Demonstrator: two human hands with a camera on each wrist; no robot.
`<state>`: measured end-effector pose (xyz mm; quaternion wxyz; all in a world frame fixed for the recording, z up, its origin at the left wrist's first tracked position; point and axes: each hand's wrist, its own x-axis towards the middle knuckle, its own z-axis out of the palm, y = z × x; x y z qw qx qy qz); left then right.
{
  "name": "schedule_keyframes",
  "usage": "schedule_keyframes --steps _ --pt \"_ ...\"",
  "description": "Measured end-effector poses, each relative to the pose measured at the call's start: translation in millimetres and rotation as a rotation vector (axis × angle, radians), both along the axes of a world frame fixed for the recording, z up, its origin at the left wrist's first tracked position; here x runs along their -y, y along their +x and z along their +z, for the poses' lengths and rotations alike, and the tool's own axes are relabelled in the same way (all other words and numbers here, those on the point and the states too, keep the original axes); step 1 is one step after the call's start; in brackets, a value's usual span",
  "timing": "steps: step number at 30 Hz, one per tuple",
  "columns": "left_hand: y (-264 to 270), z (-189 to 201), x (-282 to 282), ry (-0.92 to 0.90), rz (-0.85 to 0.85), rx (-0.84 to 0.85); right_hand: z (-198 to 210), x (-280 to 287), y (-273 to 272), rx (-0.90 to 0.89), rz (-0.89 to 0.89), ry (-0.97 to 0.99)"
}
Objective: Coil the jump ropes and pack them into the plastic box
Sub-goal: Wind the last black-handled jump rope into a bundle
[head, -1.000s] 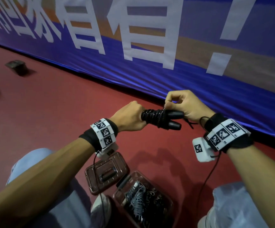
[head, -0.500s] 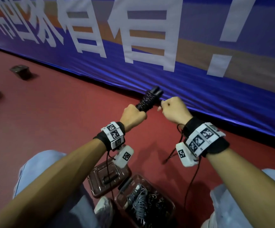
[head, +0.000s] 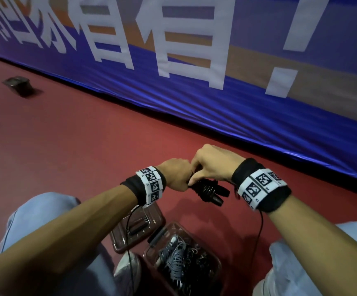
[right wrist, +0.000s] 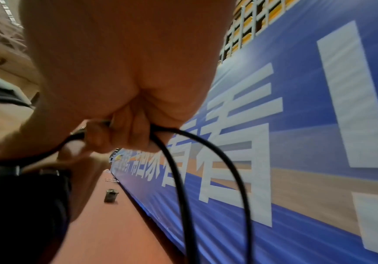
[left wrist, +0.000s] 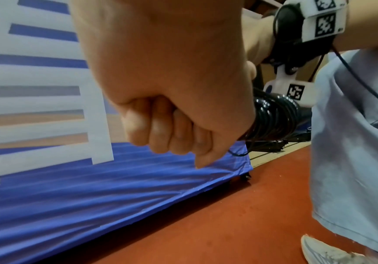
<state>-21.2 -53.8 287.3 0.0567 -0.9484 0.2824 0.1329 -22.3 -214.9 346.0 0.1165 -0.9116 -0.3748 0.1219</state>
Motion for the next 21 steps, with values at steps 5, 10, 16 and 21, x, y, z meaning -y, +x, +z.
schedule_keyframes --steps 5,10,16,21 --pt "-5.3 30.9 -4.7 -0.042 -0.148 0.250 10.8 17.6 6.3 0.075 -0.116 0.245" --pt "-11.7 46.0 -13.2 -0.273 -0.146 0.306 20.8 20.6 1.0 0.034 -0.221 0.471" --pt "-24.3 67.3 -13.3 -0.857 0.044 0.246 8.0 8.4 5.1 -0.389 -0.295 0.885" --pt "-9.0 90.1 -20.4 -1.227 0.418 0.329 -7.8 -31.3 -5.0 -0.274 -0.452 0.956"
